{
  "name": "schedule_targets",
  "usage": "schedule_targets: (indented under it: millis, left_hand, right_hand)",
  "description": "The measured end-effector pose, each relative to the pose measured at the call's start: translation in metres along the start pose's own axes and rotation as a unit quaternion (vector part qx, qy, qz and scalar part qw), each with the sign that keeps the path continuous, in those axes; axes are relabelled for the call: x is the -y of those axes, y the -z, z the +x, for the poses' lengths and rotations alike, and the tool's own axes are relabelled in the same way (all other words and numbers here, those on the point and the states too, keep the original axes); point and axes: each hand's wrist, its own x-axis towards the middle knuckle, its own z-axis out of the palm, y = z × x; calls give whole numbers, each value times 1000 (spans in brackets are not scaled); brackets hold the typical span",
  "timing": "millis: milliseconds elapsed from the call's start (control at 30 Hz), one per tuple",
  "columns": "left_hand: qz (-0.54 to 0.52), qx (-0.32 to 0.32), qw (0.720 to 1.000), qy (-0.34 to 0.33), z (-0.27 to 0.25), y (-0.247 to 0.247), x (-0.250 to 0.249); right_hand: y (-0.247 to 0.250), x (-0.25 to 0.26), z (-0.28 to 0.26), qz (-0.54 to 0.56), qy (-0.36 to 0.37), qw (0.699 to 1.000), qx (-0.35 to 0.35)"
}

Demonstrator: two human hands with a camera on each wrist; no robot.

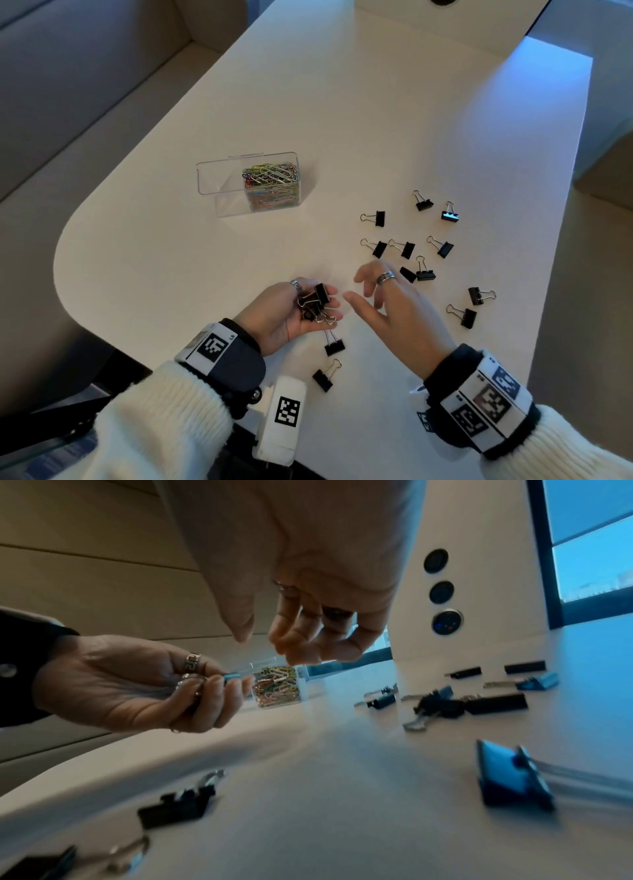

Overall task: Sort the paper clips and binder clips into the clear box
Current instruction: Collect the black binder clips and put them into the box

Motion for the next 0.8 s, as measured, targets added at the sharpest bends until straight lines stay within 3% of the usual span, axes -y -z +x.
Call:
schedule_targets:
  millis: [200, 300, 600, 700, 800]
  left_hand:
    - [-25, -21, 999, -23, -3, 18, -9]
    - [-26, -22, 999, -25, -3, 21, -10]
    - [-28, -32, 999, -24, -1, 23, -10]
    - [-33, -34, 999, -23, 0, 22, -9]
    - [-41, -28, 999, -20, 1, 21, -7]
  right_hand:
    - [-20, -2, -9, -72, -17, 981, 181]
    - [-33, 6, -8, -140, -21, 966, 218]
    - [-32, 2, -3, -140, -28, 973, 183]
    - [-24, 0, -3, -86, -43, 988, 119]
    - [-17, 4, 0, -48, -14, 998, 49]
